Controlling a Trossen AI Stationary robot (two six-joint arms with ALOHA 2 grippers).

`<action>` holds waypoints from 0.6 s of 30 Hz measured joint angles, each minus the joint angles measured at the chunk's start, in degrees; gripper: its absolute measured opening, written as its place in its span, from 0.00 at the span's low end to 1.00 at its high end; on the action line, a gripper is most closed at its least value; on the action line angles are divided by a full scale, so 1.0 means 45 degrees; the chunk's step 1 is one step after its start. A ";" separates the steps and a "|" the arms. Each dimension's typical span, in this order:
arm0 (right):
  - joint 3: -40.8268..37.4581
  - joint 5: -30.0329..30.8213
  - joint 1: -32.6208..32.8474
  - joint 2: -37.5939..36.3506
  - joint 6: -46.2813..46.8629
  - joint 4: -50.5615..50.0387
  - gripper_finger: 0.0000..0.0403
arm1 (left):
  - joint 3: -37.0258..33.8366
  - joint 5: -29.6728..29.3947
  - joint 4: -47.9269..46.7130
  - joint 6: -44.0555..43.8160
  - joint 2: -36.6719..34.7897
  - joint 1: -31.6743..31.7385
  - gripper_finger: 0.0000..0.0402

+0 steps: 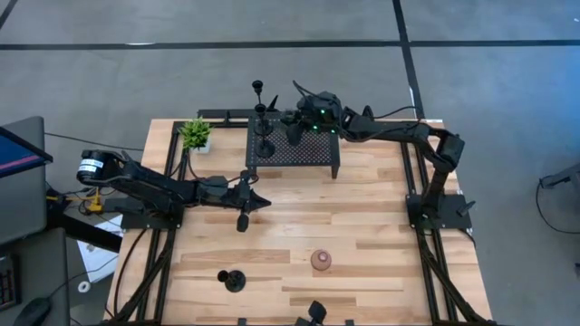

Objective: Pick & Place candle stick holders
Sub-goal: Put the green glass candle holder on the shelf

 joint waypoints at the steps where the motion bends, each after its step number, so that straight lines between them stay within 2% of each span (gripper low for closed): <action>1: 0.0000 0.0004 0.0000 -0.0004 0.0012 -0.0068 0.30 | 0.0000 -0.0002 -0.0004 0.0000 -0.0002 0.0000 0.02; 18: -0.0005 0.0023 -0.0078 0.0001 0.0355 -0.0252 0.30 | 0.0000 -0.0001 0.0000 0.0000 -0.0004 0.0000 0.02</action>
